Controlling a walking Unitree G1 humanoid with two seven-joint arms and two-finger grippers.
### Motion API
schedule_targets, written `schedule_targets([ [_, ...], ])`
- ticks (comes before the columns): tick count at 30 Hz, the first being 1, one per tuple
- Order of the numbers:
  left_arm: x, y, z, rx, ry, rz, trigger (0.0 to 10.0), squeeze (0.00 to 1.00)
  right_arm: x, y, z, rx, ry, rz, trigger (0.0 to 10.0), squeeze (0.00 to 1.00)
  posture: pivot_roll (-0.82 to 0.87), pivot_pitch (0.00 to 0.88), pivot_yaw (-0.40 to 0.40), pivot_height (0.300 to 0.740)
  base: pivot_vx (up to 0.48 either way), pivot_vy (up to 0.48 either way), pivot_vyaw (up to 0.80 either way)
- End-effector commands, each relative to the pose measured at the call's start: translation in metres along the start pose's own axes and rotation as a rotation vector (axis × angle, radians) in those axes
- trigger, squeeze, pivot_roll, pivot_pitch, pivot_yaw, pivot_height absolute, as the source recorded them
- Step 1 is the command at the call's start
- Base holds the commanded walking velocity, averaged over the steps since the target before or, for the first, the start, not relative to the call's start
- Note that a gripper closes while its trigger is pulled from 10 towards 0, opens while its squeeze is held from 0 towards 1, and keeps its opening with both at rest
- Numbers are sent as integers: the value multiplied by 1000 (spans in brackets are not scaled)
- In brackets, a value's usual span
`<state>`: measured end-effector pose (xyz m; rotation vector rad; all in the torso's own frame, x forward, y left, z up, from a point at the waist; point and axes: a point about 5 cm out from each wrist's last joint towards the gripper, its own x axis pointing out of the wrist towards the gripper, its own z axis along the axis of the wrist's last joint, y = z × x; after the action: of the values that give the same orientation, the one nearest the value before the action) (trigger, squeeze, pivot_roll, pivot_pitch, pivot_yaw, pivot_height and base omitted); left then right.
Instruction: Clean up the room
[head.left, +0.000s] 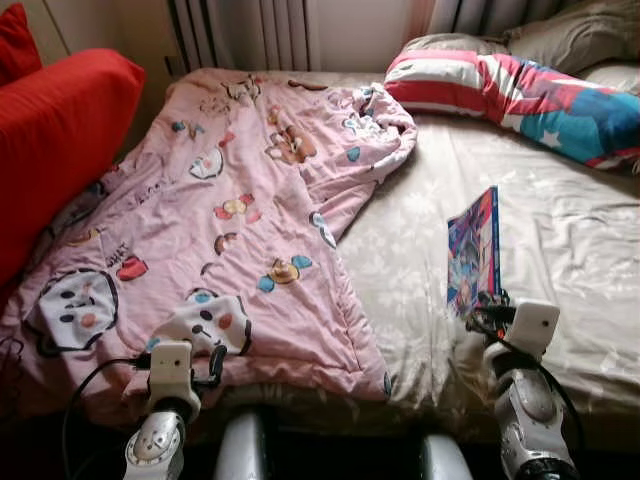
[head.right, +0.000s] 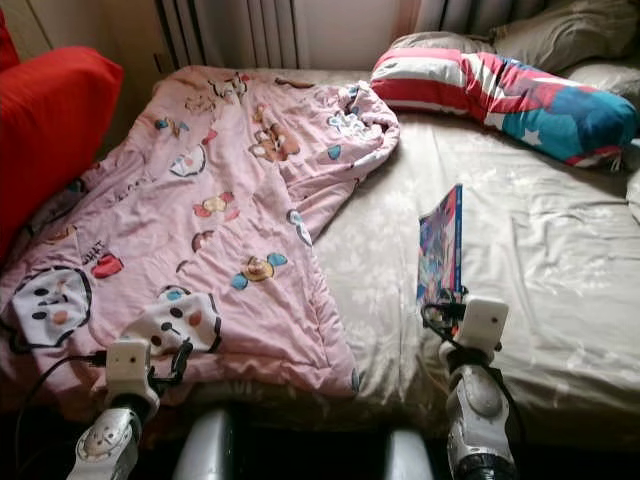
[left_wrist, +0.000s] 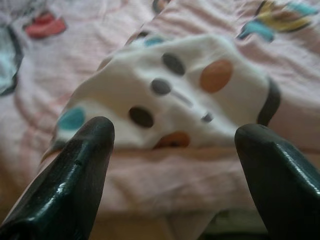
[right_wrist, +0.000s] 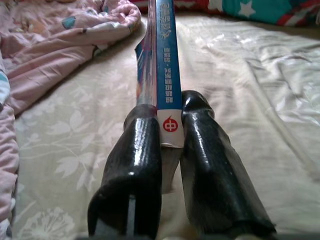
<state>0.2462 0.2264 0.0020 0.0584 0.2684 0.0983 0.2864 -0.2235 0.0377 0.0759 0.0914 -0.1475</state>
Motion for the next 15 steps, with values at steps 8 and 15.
schedule_targets([
  [8,-3,12,-19,3,96,37,10000,0,4,0,8,-6,-34,-18,10000,0,-23,0,14,706,0,0,0],
  [15,-14,16,-42,-3,222,53,10000,0,4,2,6,-5,-17,-17,10000,0,-20,0,10,740,0,0,0],
])
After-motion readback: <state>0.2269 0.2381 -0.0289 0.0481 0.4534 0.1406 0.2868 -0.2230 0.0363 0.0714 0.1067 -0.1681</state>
